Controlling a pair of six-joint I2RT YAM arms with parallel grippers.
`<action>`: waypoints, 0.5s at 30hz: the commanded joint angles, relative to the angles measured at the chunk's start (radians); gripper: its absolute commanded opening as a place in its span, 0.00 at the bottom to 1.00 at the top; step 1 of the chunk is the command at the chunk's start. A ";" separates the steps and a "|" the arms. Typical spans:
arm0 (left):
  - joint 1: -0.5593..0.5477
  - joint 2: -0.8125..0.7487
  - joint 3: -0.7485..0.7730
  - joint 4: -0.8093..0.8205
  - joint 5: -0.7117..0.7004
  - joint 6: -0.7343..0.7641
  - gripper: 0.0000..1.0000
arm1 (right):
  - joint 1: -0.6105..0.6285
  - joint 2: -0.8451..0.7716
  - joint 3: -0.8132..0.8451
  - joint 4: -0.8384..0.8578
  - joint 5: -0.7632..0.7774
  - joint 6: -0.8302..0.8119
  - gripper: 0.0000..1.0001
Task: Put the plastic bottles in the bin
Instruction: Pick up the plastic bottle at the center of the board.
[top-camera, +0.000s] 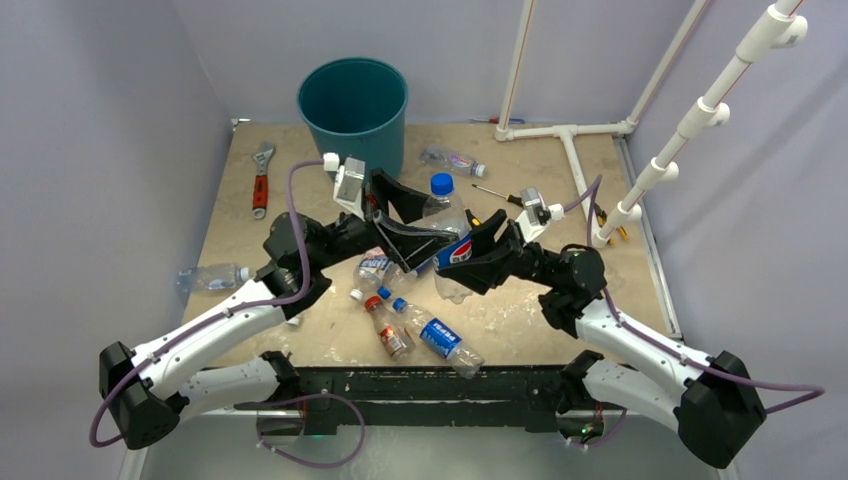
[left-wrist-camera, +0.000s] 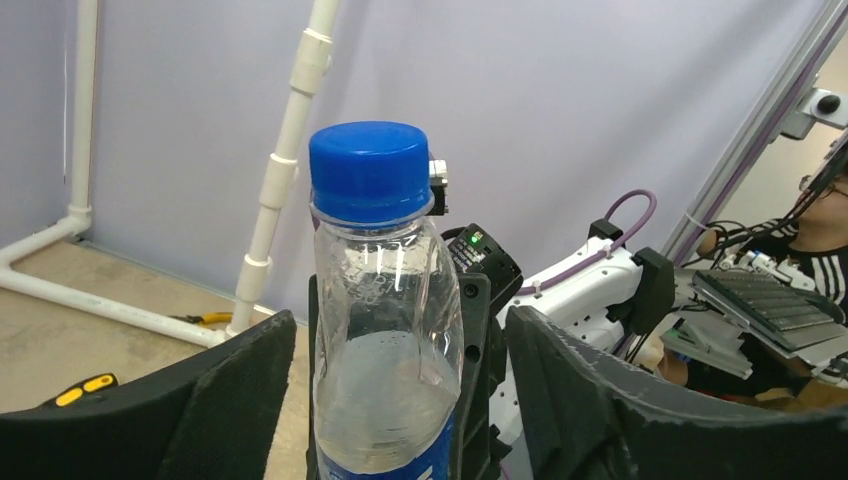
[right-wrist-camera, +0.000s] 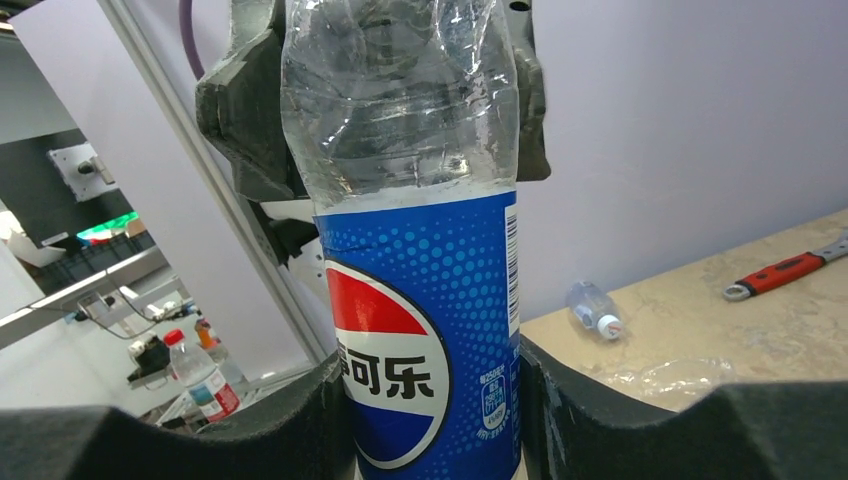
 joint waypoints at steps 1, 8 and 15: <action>-0.001 -0.029 0.069 -0.084 -0.033 0.053 0.82 | 0.003 -0.013 0.022 0.031 0.008 -0.035 0.50; -0.001 -0.098 0.151 -0.185 -0.187 0.184 0.91 | 0.002 -0.088 0.014 -0.129 0.005 -0.131 0.48; -0.001 0.007 0.301 -0.234 -0.089 0.206 0.88 | 0.003 -0.131 -0.006 -0.188 -0.031 -0.169 0.48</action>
